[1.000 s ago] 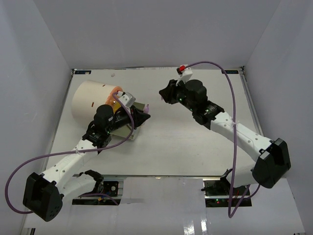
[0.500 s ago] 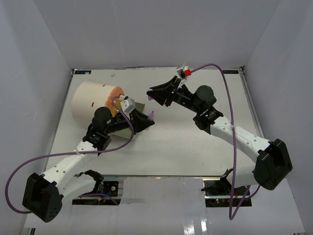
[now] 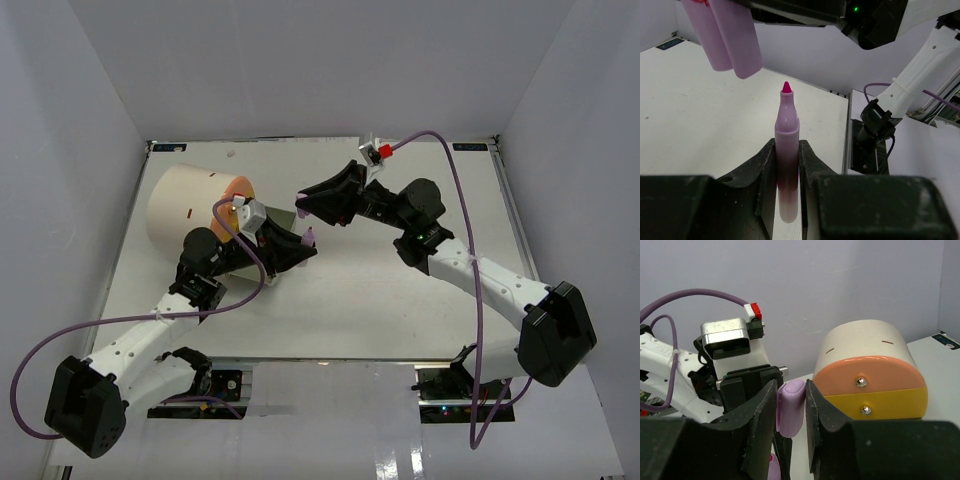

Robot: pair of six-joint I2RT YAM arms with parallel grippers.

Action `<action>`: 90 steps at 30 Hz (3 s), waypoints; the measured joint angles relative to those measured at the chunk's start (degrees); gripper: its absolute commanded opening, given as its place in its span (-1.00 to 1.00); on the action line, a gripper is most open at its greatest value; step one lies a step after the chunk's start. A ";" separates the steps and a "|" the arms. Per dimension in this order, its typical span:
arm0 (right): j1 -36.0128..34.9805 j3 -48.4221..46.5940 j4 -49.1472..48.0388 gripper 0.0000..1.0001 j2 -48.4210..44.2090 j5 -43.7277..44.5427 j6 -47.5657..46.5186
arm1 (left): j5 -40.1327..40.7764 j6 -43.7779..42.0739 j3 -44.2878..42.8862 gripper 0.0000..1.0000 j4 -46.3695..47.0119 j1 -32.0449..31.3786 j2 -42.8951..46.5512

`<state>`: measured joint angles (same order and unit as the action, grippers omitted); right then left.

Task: Sort the stationery into containers
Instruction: Close the pen cap on the pen.

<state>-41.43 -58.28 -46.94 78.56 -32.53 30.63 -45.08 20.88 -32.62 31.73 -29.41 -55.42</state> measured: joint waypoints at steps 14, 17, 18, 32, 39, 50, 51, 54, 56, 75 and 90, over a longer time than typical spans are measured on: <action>-0.24 0.00 -4.02 -0.84 -2.03 -3.80 5.51 | -3.82 7.43 -0.13 -1.00 10.49 0.00 -3.65; -0.28 0.07 -4.85 -0.85 -2.03 -4.15 6.45 | -3.89 7.91 -0.13 -1.00 11.15 0.00 -3.96; -0.28 0.24 -5.29 -0.85 -2.03 -4.22 6.62 | -3.89 8.00 -0.13 -1.00 11.32 0.00 -3.98; -0.33 2.91 -6.05 -0.84 -2.69 -5.16 7.13 | -3.89 10.29 -0.13 -1.00 14.64 0.00 -3.80; -0.33 3.08 -6.12 -0.84 -3.54 -5.38 7.15 | -3.72 10.91 -0.13 -1.00 16.06 0.00 -3.61; -0.33 3.82 -7.26 -0.83 -3.58 -5.62 7.61 | -3.93 12.17 -0.98 -1.00 17.59 0.00 -3.65; -0.33 3.82 -7.30 -0.83 -3.58 -5.62 7.69 | -3.91 12.17 -0.98 -1.00 17.66 0.00 -3.65; -0.33 3.82 -7.45 -0.82 -3.58 -5.84 7.87 | -3.89 12.22 -0.98 -1.00 17.84 0.00 -3.65; -0.33 3.82 -7.69 -0.81 -3.58 -6.12 8.00 | -3.80 12.41 -1.03 -1.00 18.14 0.00 -3.65; 0.11 4.11 -10.54 -0.66 -3.34 -6.60 8.46 | -5.31 15.47 -3.32 -1.00 21.57 0.07 -6.78; 0.07 8.09 -18.21 -0.60 -3.28 -3.56 10.32 | -5.25 18.14 -3.32 -1.00 25.55 0.04 -8.59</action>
<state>-41.36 -50.19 -65.14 75.29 -36.10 40.95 -50.33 39.03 -35.94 57.28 -29.36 -64.01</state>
